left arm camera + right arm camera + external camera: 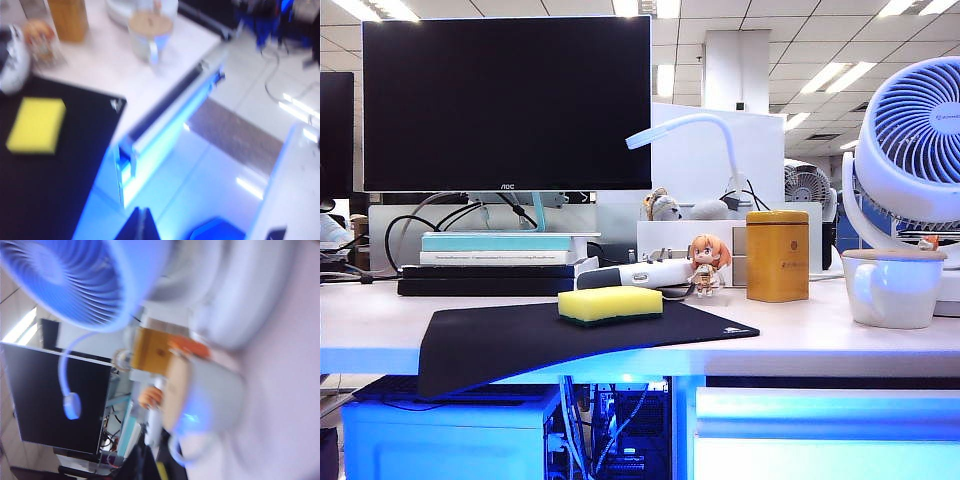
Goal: Open the drawer, place the cleaning sponge inside, then close the drawer.
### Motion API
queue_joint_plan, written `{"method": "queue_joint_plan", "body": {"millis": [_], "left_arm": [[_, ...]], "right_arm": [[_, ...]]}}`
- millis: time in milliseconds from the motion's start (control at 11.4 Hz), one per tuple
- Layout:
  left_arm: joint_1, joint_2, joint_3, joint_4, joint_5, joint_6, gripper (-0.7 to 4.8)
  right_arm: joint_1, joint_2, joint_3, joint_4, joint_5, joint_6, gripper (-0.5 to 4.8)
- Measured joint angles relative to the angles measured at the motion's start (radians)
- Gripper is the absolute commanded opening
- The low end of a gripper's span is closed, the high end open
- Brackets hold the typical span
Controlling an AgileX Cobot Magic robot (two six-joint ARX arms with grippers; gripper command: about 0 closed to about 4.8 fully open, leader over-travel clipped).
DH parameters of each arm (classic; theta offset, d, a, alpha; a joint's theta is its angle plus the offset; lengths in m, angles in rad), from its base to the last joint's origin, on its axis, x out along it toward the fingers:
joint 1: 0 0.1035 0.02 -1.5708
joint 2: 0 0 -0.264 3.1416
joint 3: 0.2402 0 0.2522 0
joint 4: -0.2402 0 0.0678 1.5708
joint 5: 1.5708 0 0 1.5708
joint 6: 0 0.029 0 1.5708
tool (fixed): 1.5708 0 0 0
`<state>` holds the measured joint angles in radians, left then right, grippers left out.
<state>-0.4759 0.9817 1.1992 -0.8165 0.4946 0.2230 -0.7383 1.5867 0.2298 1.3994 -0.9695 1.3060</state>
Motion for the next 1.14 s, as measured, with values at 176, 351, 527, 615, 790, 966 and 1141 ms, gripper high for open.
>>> {"method": "queue_joint_plan", "body": {"millis": [176,351,527,615,790,966,1141], "left_arm": [[0.000,0.000,0.000,-0.021,0.000,0.012,-0.05],[0.000,0.000,0.000,-0.003,0.001,0.013,-0.05],[0.000,0.000,0.000,0.010,0.002,0.013,-0.05],[0.000,0.000,0.000,0.012,0.005,0.013,-0.05],[0.000,0.000,0.000,0.038,0.019,0.012,-0.05],[0.000,0.000,0.000,0.039,0.020,0.013,-0.05],[0.000,0.000,0.000,0.042,0.020,0.013,-0.05]], "right_arm": [[0.002,-0.123,0.043,-0.004,0.001,0.011,-0.09],[0.013,-0.317,0.143,-0.051,0.007,0.010,-0.09],[0.063,-0.441,0.256,-0.272,0.058,-0.049,-0.09],[0.088,-0.473,0.310,-0.362,0.069,-0.105,-0.09],[0.217,-0.587,0.454,-0.855,0.197,-0.459,-0.09],[0.400,-0.619,0.625,-1.403,0.439,-0.890,-0.09],[0.606,-0.589,0.673,-1.741,0.632,-1.067,-0.09]]}}
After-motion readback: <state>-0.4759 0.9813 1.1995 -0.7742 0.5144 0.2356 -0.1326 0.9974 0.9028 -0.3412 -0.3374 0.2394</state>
